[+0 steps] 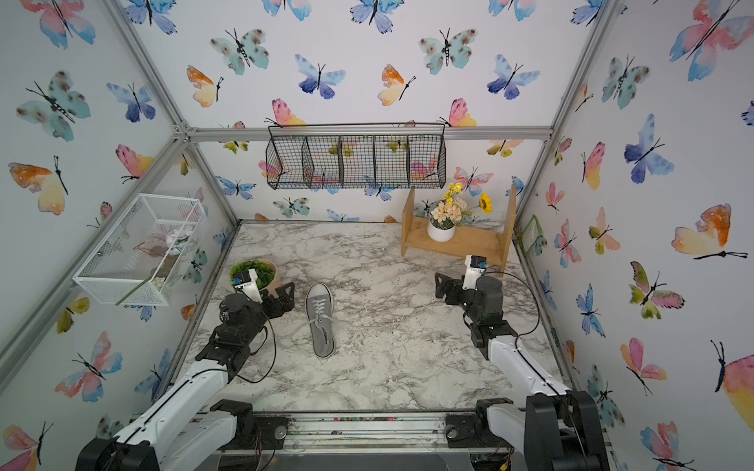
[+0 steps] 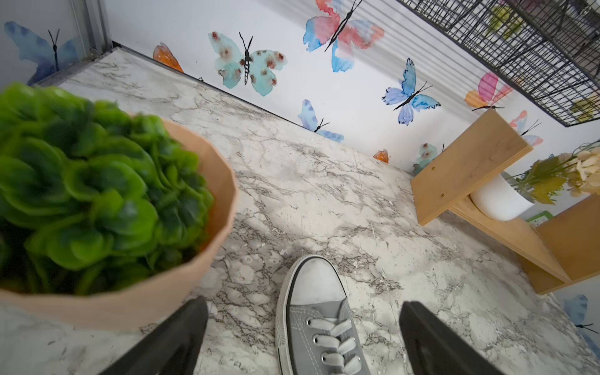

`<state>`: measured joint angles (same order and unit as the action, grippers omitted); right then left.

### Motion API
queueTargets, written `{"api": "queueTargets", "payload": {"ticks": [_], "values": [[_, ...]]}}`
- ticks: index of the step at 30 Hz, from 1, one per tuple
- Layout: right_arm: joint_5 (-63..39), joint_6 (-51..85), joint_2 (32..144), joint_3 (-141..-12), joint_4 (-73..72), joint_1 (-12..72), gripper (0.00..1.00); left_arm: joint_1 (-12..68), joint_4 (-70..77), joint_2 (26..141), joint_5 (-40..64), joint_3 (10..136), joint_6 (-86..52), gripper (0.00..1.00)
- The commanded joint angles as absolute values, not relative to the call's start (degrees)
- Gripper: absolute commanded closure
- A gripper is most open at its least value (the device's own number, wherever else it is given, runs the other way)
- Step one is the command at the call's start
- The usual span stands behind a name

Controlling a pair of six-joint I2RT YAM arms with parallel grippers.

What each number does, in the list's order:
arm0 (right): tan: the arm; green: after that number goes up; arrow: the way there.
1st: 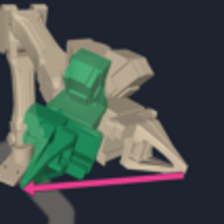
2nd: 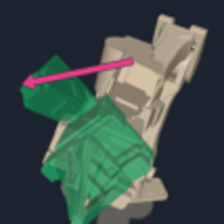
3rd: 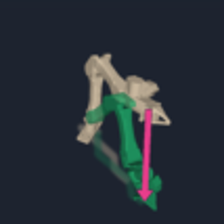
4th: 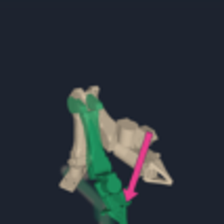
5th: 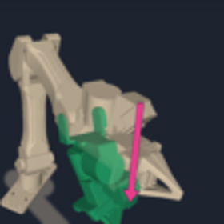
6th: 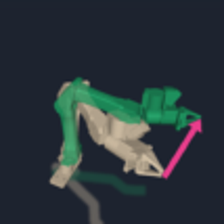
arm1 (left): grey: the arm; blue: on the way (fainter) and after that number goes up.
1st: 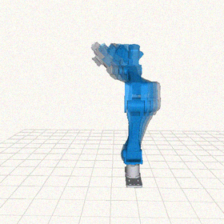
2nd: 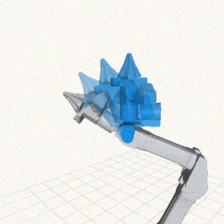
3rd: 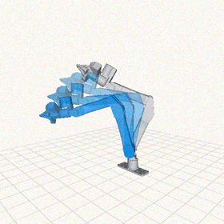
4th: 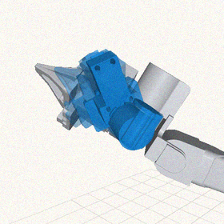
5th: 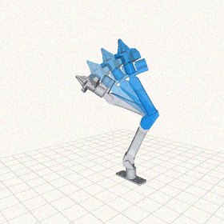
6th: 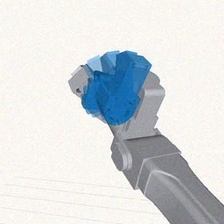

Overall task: Tie the shoes
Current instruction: Move the shoe to the center of the board.

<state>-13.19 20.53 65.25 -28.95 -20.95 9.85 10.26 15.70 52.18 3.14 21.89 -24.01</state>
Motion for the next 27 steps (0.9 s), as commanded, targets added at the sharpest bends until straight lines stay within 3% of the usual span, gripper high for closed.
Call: {"api": "queueTargets", "payload": {"ticks": [1,7,14,27], "values": [[-16.4,19.6,66.5,-32.8,-14.4,16.4,0.06,11.5,8.6,52.9,9.1,21.5,-25.3,0.04],[-14.5,19.9,78.0,-42.3,-8.4,34.2,0.08,14.1,2.9,55.6,11.3,21.9,-25.1,0.05],[-18.0,24.8,91.4,-49.9,-9.8,47.7,0.23,14.1,2.9,57.0,10.4,21.3,-26.6,0.05],[-22.8,27.3,109.3,-62.6,-9.0,54.6,0.38,14.1,4.2,56.3,7.9,20.6,-26.1,0.01]]}}
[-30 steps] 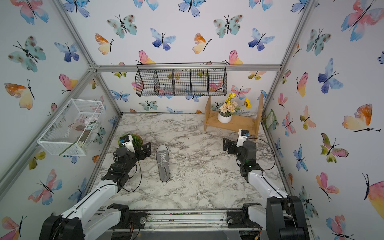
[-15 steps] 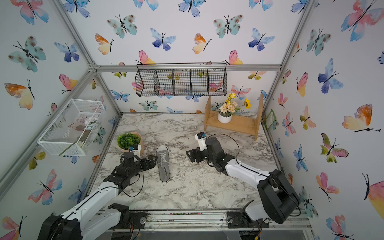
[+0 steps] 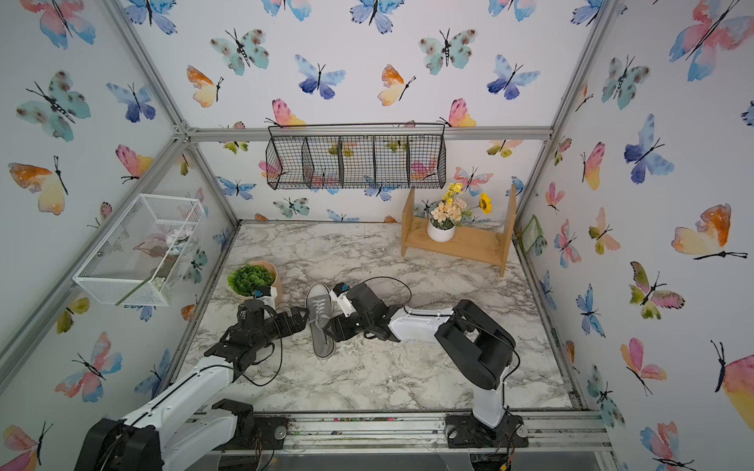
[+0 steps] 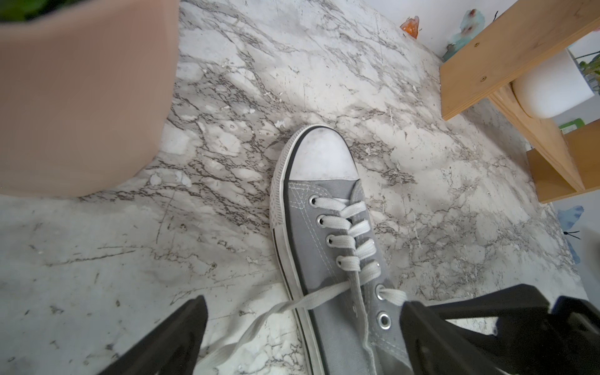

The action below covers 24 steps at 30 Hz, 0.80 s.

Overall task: Tie the shoes
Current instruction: Move the shoe to the center of the board.

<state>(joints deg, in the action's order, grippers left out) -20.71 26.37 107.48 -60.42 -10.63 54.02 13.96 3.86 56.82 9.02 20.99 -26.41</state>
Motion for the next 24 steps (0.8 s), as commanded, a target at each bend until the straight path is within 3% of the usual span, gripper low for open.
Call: {"api": "queueTargets", "payload": {"ticks": [1,6,13,24], "values": [[-22.6,27.4,110.2,-63.2,-8.7,54.7,0.39,14.1,4.2,56.4,8.0,20.6,-26.1,0.01],[-20.5,28.9,112.7,-64.2,-8.3,54.8,0.51,14.1,4.3,56.7,8.2,20.6,-25.9,0.0],[-12.2,32.4,108.5,-61.0,-7.2,54.8,0.81,14.1,5.4,58.5,11.0,19.7,-26.8,0.0],[2.3,36.8,96.3,-50.5,-0.9,54.4,0.88,18.0,6.0,60.2,13.5,21.2,-26.8,0.01]]}}
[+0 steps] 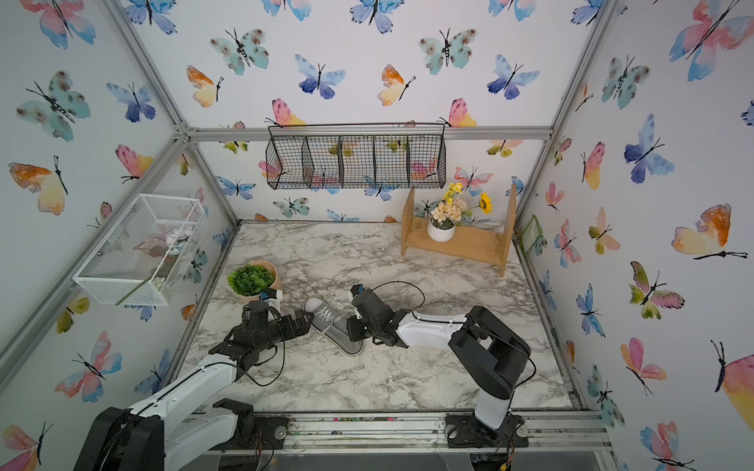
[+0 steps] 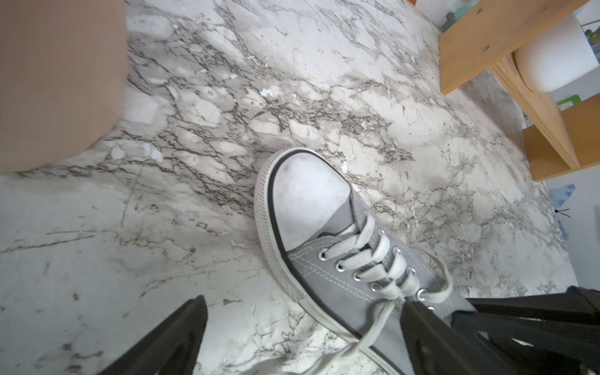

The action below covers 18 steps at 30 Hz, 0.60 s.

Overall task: Tie the shoes
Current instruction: Move the shoe to the center of the board.

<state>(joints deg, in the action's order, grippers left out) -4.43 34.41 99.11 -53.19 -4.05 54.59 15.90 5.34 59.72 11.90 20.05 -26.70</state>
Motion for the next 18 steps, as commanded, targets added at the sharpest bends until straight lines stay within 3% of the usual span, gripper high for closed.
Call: {"api": "queueTargets", "payload": {"ticks": [1,12,18], "values": [[2.8,37.5,95.4,-49.4,-0.7,54.2,0.88,19.0,6.1,60.5,13.0,21.4,-26.8,0.01],[10.1,45.3,81.3,-36.3,-5.6,48.4,0.9,25.4,6.7,66.3,11.2,24.1,-26.5,0.01],[4.5,50.1,84.7,-36.7,-12.2,48.6,0.9,25.8,7.2,68.5,10.4,24.3,-26.8,0.01]]}}
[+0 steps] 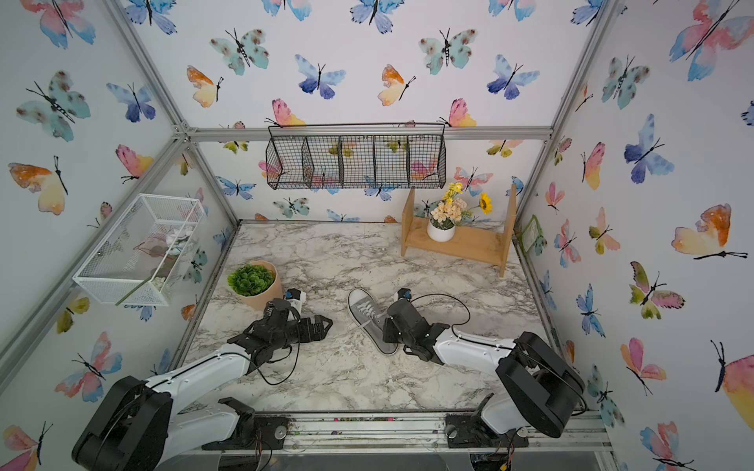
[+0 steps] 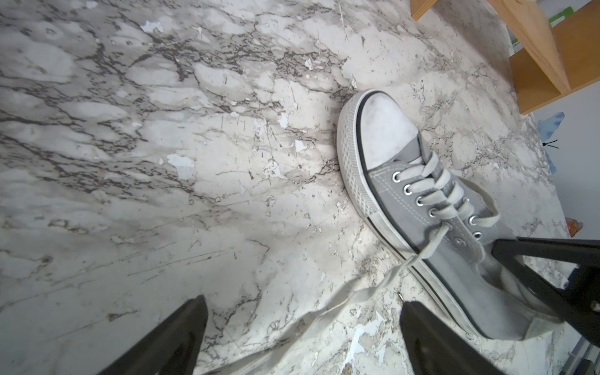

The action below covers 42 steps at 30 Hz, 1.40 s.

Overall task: Tie the shoes
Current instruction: Move the shoe to the center of the board.

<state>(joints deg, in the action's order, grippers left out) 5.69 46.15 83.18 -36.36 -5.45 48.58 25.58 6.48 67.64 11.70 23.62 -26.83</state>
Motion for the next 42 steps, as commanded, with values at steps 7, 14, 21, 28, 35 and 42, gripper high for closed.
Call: {"api": "queueTargets", "payload": {"ticks": [7,14,21,28,35,42], "values": [[0.0,52.6,88.4,-36.0,-16.5,50.5,0.8,25.8,5.1,68.0,5.2,22.9,-29.2,0.01],[-7.3,51.5,88.3,-35.9,-17.1,52.1,0.63,25.3,1.4,65.7,-2.0,21.8,-31.6,0.01],[-9.8,45.4,86.9,-38.0,-10.6,52.1,0.51,24.9,-4.9,60.8,-7.6,19.9,-36.5,0.03],[-3.7,34.8,81.6,-40.2,-0.4,52.1,0.39,25.8,-10.9,54.7,-12.6,17.1,-41.8,0.08],[5.9,30.0,78.5,-42.2,7.4,50.2,0.34,26.9,-11.4,56.8,-14.3,17.6,-43.7,0.12],[8.8,28.0,76.5,-40.8,8.7,45.3,0.33,32.3,-13.3,64.0,-20.0,20.9,-45.5,0.22]]}}
